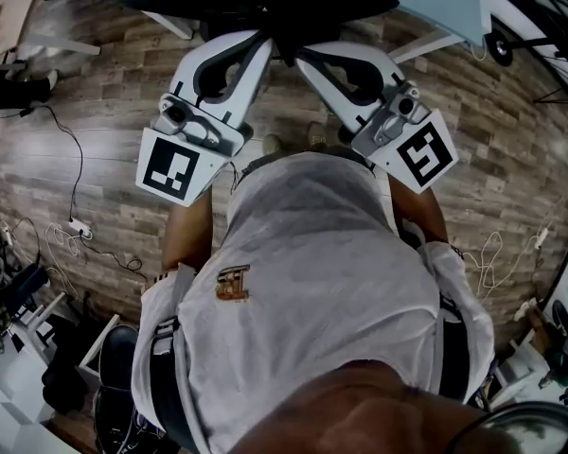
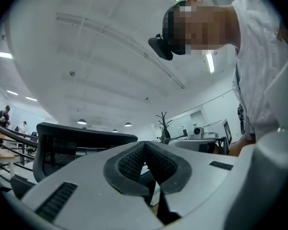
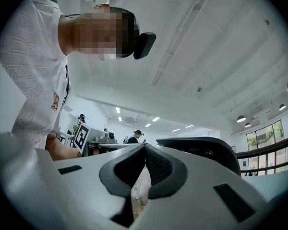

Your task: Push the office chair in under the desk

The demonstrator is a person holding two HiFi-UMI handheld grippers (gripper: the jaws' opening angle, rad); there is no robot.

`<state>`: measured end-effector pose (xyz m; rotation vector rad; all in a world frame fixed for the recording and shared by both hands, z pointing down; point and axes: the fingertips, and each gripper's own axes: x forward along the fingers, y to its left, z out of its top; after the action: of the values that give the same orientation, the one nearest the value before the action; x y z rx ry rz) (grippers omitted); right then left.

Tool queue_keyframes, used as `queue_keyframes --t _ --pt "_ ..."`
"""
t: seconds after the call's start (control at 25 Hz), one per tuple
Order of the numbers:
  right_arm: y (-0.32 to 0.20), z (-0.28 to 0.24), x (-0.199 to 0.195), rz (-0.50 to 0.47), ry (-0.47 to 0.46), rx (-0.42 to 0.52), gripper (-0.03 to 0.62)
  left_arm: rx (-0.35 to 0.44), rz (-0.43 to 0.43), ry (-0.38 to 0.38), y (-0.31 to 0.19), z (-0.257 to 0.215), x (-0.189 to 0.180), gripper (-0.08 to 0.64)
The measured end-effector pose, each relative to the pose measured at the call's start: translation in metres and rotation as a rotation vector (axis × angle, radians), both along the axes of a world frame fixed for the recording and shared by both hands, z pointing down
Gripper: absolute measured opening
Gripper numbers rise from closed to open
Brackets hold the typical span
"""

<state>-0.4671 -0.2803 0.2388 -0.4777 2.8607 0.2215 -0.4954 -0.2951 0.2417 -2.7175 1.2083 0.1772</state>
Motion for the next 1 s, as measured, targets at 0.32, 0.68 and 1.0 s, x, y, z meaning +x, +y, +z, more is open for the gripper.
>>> queue_keyframes --t 0.32,0.68,1.0 --pt "-0.002 0.005 0.000 -0.004 0.006 -0.020 0.034 -0.006 -0.016 -0.005 0.002 0.003 -0.002 0.018" --pt "-0.003 0.004 -0.002 -0.012 0.006 -0.026 0.034 -0.003 -0.048 -0.012 0.005 0.001 -0.011 0.018" --pt "-0.007 0.008 -0.005 -0.023 -0.001 -0.037 0.034 -0.011 -0.060 -0.021 0.002 0.006 -0.015 0.018"
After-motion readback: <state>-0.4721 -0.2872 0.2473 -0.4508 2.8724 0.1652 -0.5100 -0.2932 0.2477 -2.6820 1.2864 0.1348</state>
